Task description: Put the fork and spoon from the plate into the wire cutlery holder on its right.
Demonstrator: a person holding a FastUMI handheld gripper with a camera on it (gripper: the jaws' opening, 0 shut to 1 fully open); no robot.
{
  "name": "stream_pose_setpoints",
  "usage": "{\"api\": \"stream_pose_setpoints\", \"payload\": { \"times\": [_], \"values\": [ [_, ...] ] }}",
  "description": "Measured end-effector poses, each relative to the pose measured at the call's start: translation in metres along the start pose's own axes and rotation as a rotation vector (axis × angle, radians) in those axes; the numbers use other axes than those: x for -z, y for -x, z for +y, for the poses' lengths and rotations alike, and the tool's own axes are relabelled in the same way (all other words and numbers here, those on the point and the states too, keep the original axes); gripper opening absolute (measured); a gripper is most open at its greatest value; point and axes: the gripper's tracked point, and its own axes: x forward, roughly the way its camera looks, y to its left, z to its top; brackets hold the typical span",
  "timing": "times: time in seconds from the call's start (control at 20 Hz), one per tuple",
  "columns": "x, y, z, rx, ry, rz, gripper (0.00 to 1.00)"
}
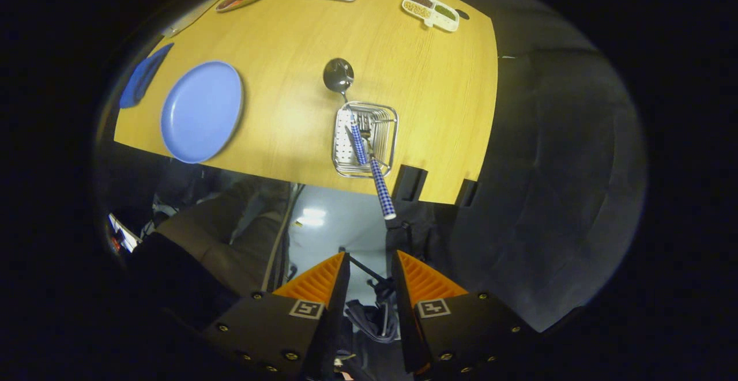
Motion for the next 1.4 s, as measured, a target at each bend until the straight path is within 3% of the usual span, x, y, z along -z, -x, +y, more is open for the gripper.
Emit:
{"api": "stream_pose_setpoints", "payload": {
  "times": [0.1, 0.15, 0.3, 0.4, 0.65, 0.85, 0.95, 1.15, 1.4],
  "values": [
    [-0.014, 0.009, 0.020, -0.046, -0.031, -0.121, 0.76],
    [-0.019, 0.011, 0.031, -0.074, -0.056, -0.188, 0.99],
    [-0.042, 0.024, 0.068, -0.163, -0.070, -0.385, 0.97],
    [-0.068, 0.046, 0.087, -0.193, -0.088, -0.590, 0.97],
    [-0.102, 0.125, 0.114, -0.148, -0.155, -1.060, 0.97],
    [-0.103, 0.193, 0.114, -0.029, -0.241, -1.409, 0.97],
    [-0.093, 0.209, 0.121, 0.023, -0.265, -1.496, 0.97],
    [-0.105, 0.212, 0.164, -0.075, -0.323, -1.588, 0.97],
    [-0.115, 0.209, 0.206, -0.089, -0.182, -1.618, 0.97]
  ]
}}
